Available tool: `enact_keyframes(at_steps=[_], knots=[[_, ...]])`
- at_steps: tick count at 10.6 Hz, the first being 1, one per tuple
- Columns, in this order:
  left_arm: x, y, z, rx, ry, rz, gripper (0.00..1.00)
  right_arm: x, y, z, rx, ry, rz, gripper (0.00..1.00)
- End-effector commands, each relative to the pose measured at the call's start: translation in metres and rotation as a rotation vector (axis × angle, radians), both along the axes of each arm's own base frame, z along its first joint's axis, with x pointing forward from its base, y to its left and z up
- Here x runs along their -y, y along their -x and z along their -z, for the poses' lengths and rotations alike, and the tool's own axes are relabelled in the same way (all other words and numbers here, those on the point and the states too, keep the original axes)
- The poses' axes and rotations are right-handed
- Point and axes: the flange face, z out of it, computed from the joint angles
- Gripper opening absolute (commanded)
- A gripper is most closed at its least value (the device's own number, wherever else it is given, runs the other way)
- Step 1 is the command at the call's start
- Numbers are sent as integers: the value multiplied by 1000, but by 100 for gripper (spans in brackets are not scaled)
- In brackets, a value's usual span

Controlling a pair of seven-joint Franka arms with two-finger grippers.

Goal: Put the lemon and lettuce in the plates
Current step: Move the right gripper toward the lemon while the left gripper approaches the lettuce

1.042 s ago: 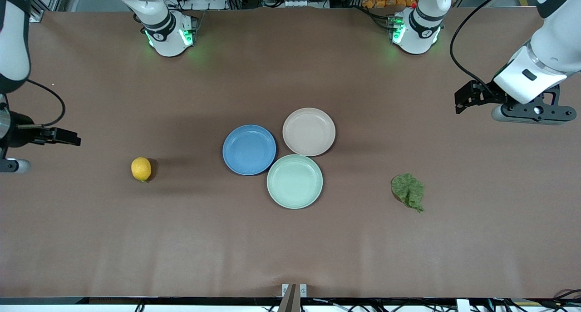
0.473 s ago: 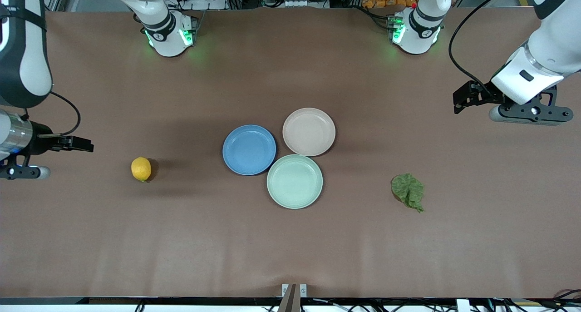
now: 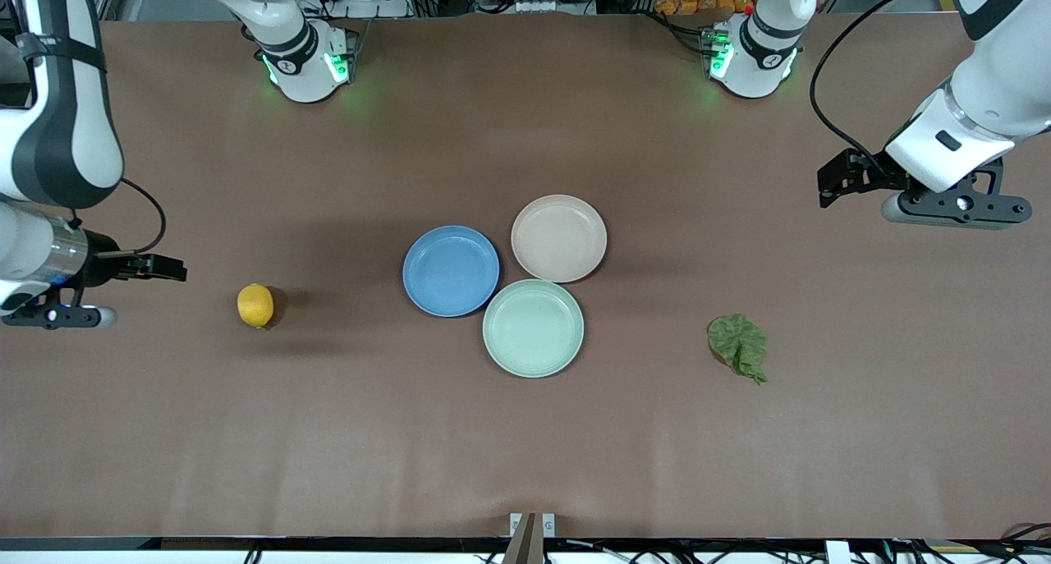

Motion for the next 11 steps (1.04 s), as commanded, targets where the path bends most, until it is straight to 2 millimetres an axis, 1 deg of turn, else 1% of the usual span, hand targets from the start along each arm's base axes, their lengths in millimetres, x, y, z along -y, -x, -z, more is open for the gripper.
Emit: enact_keyframes(at_steps=[1,3,6,7,10,11], knots=[[1,2,2,14,20,-15,100,-3,5,13,5,-2,-10,100],[0,0,8,24,24,-17,100,-3,5,18,-3,-2,-10,100],[0,-10,23,26,29,-18,100,-3,4,23,-11,-3,-10,100],[1,-16,32,21,32,-17,100,-3,4,26,-14,-3,-10,100],[6,-38,68,11,37,-7,100,-2,0,40,-18,-2,-11,100],[5,-46,83,5,42,-11,100,-3,-2,48,-18,-1,-12,100]])
